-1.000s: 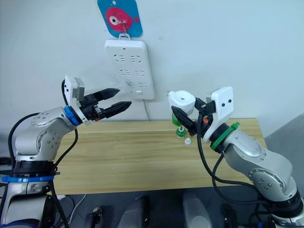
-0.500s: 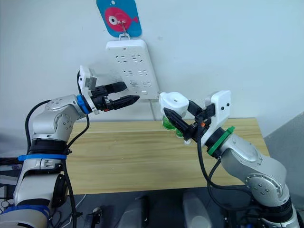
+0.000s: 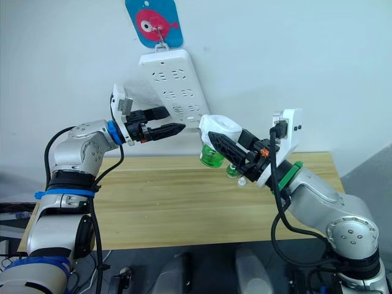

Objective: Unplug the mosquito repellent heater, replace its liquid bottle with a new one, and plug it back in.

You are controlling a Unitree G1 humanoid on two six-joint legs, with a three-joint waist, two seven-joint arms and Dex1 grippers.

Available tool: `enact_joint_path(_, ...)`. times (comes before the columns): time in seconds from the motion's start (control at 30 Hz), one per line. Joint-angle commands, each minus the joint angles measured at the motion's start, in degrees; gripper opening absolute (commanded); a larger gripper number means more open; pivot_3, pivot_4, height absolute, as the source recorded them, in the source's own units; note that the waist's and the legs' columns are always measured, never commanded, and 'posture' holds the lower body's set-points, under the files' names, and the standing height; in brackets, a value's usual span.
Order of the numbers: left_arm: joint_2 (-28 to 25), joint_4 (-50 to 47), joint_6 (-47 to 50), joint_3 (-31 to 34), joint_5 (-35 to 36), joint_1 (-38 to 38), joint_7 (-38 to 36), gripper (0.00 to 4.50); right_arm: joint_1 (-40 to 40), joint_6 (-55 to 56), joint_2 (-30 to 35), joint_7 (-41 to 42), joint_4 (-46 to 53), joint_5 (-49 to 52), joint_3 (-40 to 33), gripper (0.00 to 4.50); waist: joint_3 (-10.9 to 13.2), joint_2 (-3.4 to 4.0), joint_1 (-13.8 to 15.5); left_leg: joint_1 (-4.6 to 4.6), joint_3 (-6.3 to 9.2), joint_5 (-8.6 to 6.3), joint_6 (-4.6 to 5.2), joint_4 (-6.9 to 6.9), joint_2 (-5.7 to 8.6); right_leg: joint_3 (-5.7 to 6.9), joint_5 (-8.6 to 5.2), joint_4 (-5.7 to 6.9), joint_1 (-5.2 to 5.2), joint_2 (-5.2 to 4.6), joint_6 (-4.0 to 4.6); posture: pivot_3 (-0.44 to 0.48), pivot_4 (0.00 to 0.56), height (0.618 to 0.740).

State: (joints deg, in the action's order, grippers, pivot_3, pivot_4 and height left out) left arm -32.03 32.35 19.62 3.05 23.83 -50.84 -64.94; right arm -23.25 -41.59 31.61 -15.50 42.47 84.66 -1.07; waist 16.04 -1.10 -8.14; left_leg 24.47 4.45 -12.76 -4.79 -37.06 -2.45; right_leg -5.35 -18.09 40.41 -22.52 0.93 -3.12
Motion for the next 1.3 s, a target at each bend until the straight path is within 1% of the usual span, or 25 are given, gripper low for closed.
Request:
enact_joint_path(0.03, 0.1, -0.8, -0.2, 2.6, 0.7, -1.0, 1.4, 4.5, -1.2, 0.3, 0.9, 0.3, 2.3, 1.3, 0.1, 2.99, 0.0, 0.0, 0.0, -0.02, 0.0, 0.02, 0.01, 0.0, 0.0, 0.0, 0.0, 0.05, 0.0, 0.0, 0.0, -0.225, 0.228, 0.729)
enact_joint_path(0.2, 1.5, -3.5, 3.0, 4.2, 3.4, -1.8, 1.8, 4.5, -1.5, 0.1, 1.8, 1.9, 1.7, -0.5, 0.8, 2.99, 0.0, 0.0, 0.1, 0.07, 0.0, 0.06, -0.01, 0.0, 0.02, -0.01, 0.0, 0.25, -0.2, 0.01, 0.0, -0.224, 0.225, 0.729)
enact_joint_path(0.33, 2.3, -5.4, 3.3, 5.6, 4.3, -1.4, 2.5, 4.5, -0.5, 0.2, 2.1, 4.0, 1.1, -2.2, 0.9, 2.99, 0.0, -0.02, 0.3, 0.46, 0.01, 0.15, -0.08, -0.08, 0.1, -0.01, 0.0, 0.46, -0.66, -0.05, 0.0, -0.223, 0.221, 0.729)
enact_joint_path(0.4, 2.5, -6.7, 3.9, 5.9, 5.0, -0.8, 2.6, 4.5, 0.6, 0.3, 2.1, 5.3, 1.4, -3.2, 1.1, 2.99, 0.0, -0.02, 0.3, 0.46, 0.01, 0.18, -0.08, -0.07, 0.1, 0.0, 0.0, 0.48, -0.68, -0.06, 0.0, -0.221, 0.219, 0.729)
enact_joint_path(0.5, 2.7, -8.7, 4.8, 6.3, 6.0, 0.0, 2.4, 3.91, 2.4, 0.5, 2.1, 6.9, 2.1, -4.7, 1.3, 2.99, 0.0, -0.04, 0.2, 0.47, 0.03, 0.2, -0.09, -0.05, 0.08, 0.02, 0.0, 0.48, -0.68, -0.05, 0.0, -0.22, 0.217, 0.729)
enact_joint_path(0.67, 3.6, -10.6, 4.7, 7.2, 6.8, 0.3, 4.0, 3.88, 4.3, 0.8, 1.8, 8.9, 2.9, -6.6, 1.6, 2.99, 0.0, -0.04, 0.0, 0.43, -0.01, 0.2, -0.09, -0.01, 0.07, -0.02, 0.0, 0.48, -0.69, -0.04, 0.0, -0.218, 0.216, 0.729)
enact_joint_path(0.73, 3.3, -11.6, 4.6, 6.4, 6.2, 1.3, 3.4, 3.88, 4.6, 0.7, 1.7, 9.2, 3.2, -6.9, 1.6, 2.99, 0.0, -0.04, 0.0, 0.42, 0.0, 0.21, -0.11, -0.03, 0.06, -0.01, 0.0, 0.52, -0.69, -0.02, 0.01, -0.218, 0.216, 0.729)
enact_joint_path(0.83, 2.6, -12.5, 4.7, 5.3, 5.4, 2.6, 2.6, 3.33, 4.4, 0.6, 1.6, 9.3, 3.2, -7.2, 1.6, 2.99, 0.0, -0.04, 0.0, 0.42, -0.01, 0.21, -0.11, -0.01, 0.06, -0.03, 0.0, 0.51, -0.69, -0.02, 0.0, -0.22, 0.217, 0.729)
enact_joint_path(0.97, 2.1, -12.3, 4.3, 5.2, 4.4, 3.1, 3.3, 2.13, 3.3, 0.2, 2.1, 9.1, 3.1, -8.9, 1.7, 2.99, 0.0, -0.04, 0.0, 0.42, -0.01, 0.21, -0.11, -0.01, 0.06, -0.02, 0.0, 0.5, -0.69, -0.03, 0.0, -0.219, 0.218, 0.729)
enact_joint_path(1.03, 1.7, -12.4, 4.8, 5.2, 4.3, 2.6, 3.3, 1.49, 1.8, -0.4, 2.8, 8.6, 2.8, -12.8, 2.4, 2.99, 0.0, -0.04, 0.1, 0.42, -0.01, 0.21, -0.11, -0.02, 0.07, -0.03, 0.0, 0.51, -0.7, -0.03, 0.0, -0.214, 0.218, 0.729)
enact_joint_path(1.07, 1.5, -12.6, 5.2, 5.2, 4.4, 2.4, 3.3, 1.42, 0.8, -0.9, 3.3, 8.6, 2.8, -15.4, 3.0, 2.99, 0.0, -0.04, 0.0, 0.42, -0.01, 0.22, -0.11, -0.03, 0.08, -0.03, 0.0, 0.53, -0.69, -0.03, 0.01, -0.214, 0.218, 0.729)
enact_joint_path(1.17, 0.6, -13.2, 5.9, 4.6, 4.0, 2.2, 3.1, 1.41, -1.8, -2.1, 3.7, 8.4, 2.3, -21.6, 5.1, 2.99, 0.0, -0.05, 0.0, 0.39, -0.01, 0.23, -0.12, -0.05, 0.06, -0.03, 0.0, 0.57, -0.7, -0.02, 0.01, -0.208, 0.22, 0.729)
enact_joint_path(1.3, -1.2, -14.4, 6.9, 3.8, 3.2, 2.7, 3.1, 1.4, -5.4, -3.6, 2.1, 7.8, 1.8, -28.1, 7.8, 2.99, 0.0, -0.04, 0.0, 0.38, -0.02, 0.24, -0.13, 0.0, 0.03, -0.04, 0.0, 0.57, -0.73, 0.01, 0.01, -0.206, 0.223, 0.729)
